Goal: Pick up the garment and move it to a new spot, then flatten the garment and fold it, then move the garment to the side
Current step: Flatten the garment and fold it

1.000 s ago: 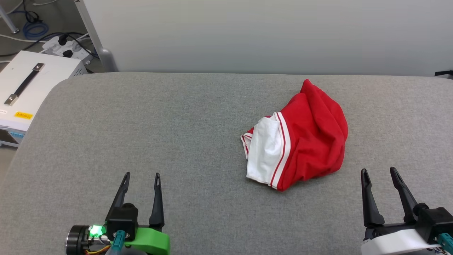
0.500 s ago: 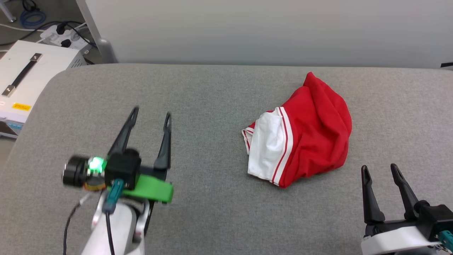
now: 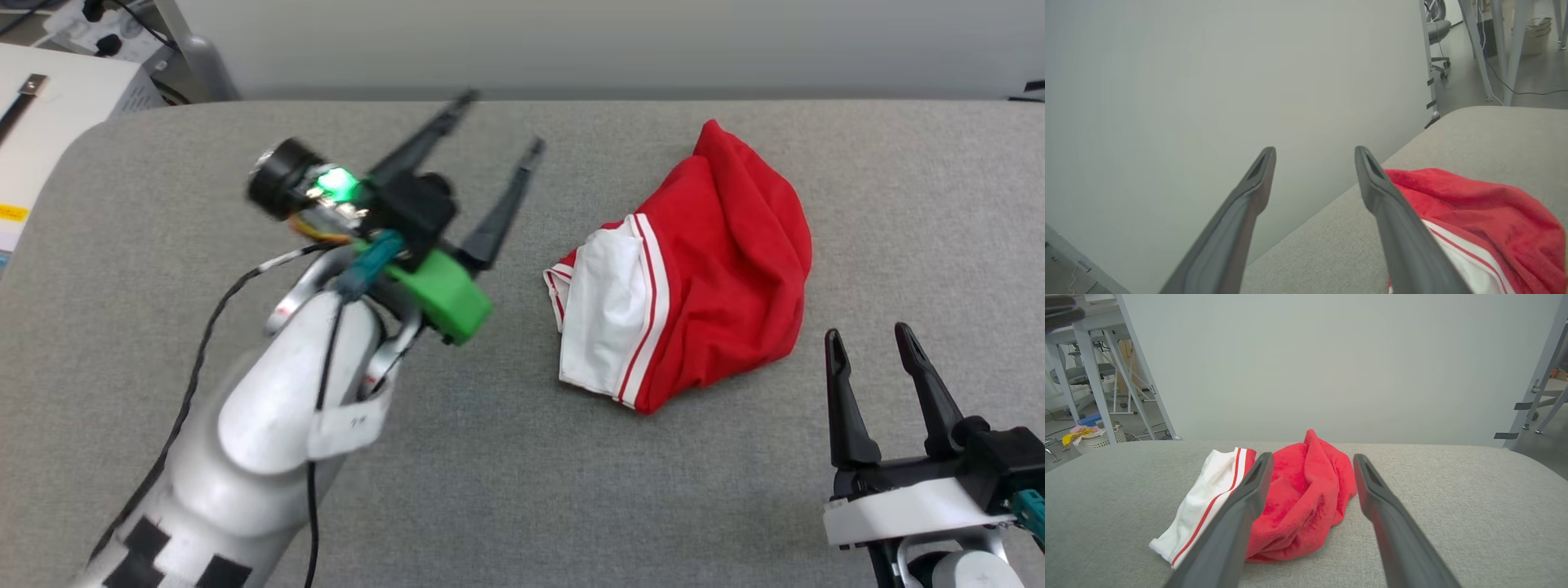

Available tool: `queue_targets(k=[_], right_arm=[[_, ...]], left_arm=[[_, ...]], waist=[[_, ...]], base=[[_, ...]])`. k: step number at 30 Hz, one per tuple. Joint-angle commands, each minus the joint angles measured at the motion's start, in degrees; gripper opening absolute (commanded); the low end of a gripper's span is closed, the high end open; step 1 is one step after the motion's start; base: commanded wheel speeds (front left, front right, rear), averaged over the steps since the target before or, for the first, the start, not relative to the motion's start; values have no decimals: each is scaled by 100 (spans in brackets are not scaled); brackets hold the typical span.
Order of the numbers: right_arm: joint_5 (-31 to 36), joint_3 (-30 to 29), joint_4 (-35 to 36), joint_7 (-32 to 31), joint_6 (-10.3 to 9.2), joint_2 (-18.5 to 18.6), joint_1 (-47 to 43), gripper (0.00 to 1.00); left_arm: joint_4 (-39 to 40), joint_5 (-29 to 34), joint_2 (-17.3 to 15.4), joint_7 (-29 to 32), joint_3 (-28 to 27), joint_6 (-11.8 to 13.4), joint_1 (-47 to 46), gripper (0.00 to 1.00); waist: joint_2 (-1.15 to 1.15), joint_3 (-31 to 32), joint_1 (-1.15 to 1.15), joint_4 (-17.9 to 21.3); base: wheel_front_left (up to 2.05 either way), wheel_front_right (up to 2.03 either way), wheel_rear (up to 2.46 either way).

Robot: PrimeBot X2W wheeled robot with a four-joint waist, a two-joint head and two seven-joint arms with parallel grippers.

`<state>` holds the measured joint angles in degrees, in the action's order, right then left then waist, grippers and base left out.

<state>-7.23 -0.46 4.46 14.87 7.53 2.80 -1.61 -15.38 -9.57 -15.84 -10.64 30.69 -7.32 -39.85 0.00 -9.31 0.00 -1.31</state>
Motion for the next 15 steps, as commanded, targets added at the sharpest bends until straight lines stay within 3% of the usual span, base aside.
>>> queue_targets(k=[1,5,11,15], right_arm=[[34,9,24,13,-4,8,124,100],[14,29,35,13,-4,8,261,100],[-42,42,45,13,-4,8,435,100],[-99,79,48,13,-4,8,550,100]], left_arm=[[-63,-301,-80,151,322,-13,-302,100],[-142,-1361,-457,873,1513,-15,-1059,100],[81,-2989,-1029,2474,3413,-15,-2003,100],[293,-3605,-1270,3367,4161,-16,-2414,100]], waist=[[0,-136,0,96],[0,-303,0,222],[0,-560,0,437],[0,-707,0,583]], base=[[0,0,0],[0,0,0],[0,0,0],[0,0,0]])
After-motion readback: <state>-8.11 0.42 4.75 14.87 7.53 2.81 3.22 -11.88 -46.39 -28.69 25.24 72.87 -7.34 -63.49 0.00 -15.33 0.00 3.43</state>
